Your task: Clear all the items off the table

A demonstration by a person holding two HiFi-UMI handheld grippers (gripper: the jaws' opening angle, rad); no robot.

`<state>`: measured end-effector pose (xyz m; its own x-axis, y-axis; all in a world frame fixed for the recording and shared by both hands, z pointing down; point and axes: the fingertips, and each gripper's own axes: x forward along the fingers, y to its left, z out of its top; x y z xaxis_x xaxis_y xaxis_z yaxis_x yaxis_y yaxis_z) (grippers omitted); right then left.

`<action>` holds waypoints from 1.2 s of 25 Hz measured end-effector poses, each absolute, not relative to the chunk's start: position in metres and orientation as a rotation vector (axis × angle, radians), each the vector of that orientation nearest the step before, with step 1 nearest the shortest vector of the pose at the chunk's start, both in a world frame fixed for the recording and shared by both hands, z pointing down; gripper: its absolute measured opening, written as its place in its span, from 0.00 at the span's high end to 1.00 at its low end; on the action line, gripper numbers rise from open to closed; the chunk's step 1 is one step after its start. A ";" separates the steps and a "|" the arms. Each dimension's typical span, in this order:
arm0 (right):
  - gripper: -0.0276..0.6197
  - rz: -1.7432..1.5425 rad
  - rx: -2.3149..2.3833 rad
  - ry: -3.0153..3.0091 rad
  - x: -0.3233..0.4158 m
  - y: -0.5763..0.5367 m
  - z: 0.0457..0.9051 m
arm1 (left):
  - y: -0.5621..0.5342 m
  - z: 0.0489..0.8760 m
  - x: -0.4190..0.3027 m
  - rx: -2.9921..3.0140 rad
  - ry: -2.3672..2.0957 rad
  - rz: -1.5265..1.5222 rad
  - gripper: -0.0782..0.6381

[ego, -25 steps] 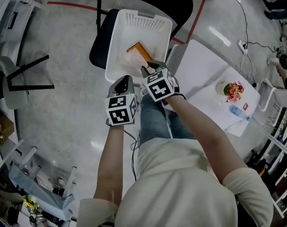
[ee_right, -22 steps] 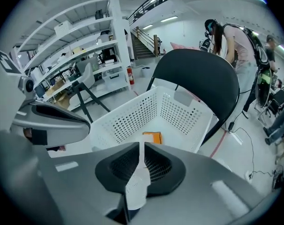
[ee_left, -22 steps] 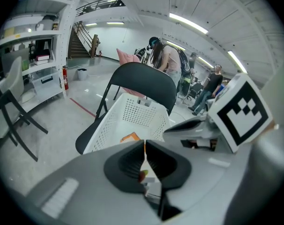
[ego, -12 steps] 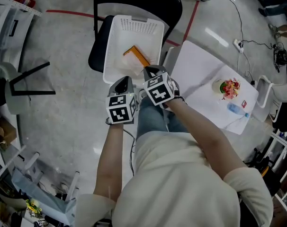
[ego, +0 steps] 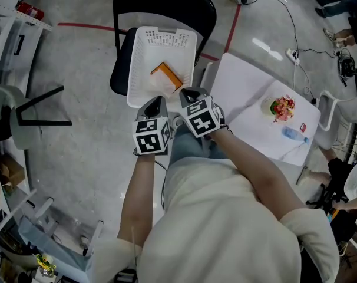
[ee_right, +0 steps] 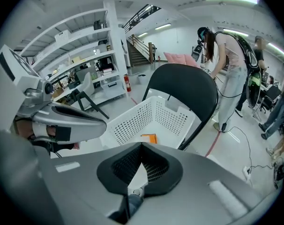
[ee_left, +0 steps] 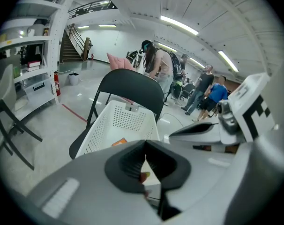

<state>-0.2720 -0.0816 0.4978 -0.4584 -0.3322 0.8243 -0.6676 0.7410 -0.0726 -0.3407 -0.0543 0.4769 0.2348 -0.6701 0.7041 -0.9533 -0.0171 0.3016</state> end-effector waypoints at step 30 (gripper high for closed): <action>0.96 0.560 0.960 -2.098 -0.204 -0.079 0.462 | -0.063 0.440 -0.252 2.009 -1.269 0.566 0.88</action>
<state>-0.2043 -0.0789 0.4623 -0.4386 -0.4504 0.7776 -0.7781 0.6233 -0.0779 -0.2519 -0.0630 0.4404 0.4289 -0.6053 0.6705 -0.9034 -0.2891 0.3168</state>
